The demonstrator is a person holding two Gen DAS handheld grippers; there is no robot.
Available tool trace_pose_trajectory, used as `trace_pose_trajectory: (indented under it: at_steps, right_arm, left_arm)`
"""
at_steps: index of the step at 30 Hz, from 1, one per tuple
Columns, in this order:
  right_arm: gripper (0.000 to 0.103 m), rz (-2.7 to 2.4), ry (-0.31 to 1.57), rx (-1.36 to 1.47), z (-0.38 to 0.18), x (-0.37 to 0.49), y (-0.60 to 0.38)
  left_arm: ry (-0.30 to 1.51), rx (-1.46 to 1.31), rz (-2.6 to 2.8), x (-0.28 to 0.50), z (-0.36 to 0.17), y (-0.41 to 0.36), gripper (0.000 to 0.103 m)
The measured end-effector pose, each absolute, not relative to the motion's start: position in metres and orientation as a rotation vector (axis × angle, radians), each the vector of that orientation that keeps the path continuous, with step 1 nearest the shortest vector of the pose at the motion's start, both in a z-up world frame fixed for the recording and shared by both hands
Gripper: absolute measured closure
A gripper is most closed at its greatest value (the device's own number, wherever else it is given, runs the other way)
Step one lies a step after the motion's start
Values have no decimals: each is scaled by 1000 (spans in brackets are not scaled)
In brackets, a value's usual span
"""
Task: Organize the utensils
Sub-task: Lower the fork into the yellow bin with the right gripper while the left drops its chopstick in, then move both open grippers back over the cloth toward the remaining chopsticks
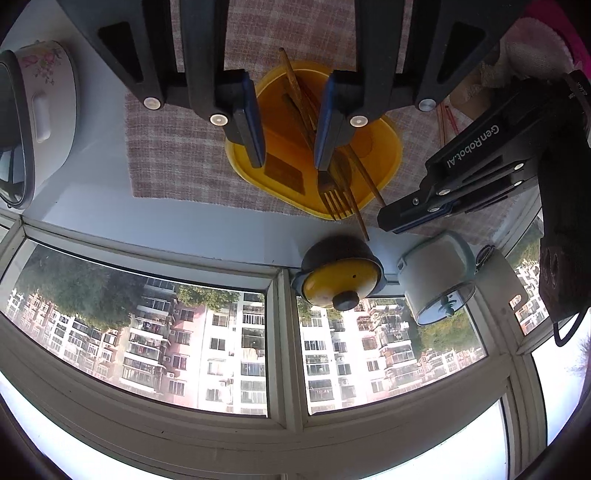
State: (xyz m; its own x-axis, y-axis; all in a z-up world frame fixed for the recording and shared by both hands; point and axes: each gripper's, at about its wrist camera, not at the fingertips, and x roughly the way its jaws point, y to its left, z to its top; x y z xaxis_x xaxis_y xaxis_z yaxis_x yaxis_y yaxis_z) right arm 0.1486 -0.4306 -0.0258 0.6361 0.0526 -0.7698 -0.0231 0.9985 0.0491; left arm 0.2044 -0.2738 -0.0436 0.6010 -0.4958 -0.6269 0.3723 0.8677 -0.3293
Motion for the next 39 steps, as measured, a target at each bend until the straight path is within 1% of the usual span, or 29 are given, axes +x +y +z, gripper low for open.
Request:
trace_pose_trajectory:
  at_steps: [3, 5, 7, 10, 13, 15, 16, 17, 19, 26, 31, 35, 39]
  right_arm:
    - [70, 32, 876, 31, -25, 144, -429]
    - [61, 22, 869, 30, -24, 140, -427]
    - [56, 10, 858, 22, -21, 136, -425]
    - [51, -4, 838, -1, -17, 128, -418]
    - [42, -17, 819, -29, -13, 121, -408]
    - [39, -14, 809, -36, -11, 117, -402]
    - [37, -14, 807, -37, -11, 115, -399]
    - [36, -13, 804, -40, -10, 114, -396]
    - [33, -16, 796, -54, -9, 112, -388]
    - [21, -3, 763, -72, -6, 105, -364]
    - [17, 36, 750, -76, -8, 103, -346]
    - [16, 87, 744, -39, -13, 101, -334]
    - [15, 135, 757, -24, -23, 103, -321]
  left_arm:
    - [775, -176, -503, 200, -42, -267, 99]
    - [774, -175, -500, 196, -41, -263, 99]
    - [778, -177, -496, 193, -40, -258, 99]
    - [779, -174, -484, 187, -40, -249, 99]
    - [770, -157, -473, 179, -38, -240, 99]
    - [773, -151, -470, 175, -38, -233, 99]
    - [775, -149, -467, 173, -38, -229, 96]
    - [776, -146, -460, 171, -38, -225, 86]
    - [774, -149, -450, 167, -39, -215, 73]
    - [796, -149, -398, 160, -42, -172, 72]
    - [842, -193, -357, 160, -52, -133, 72]
    - [870, -205, -289, 162, -63, -98, 72]
    - [936, -237, -255, 170, -79, -67, 72]
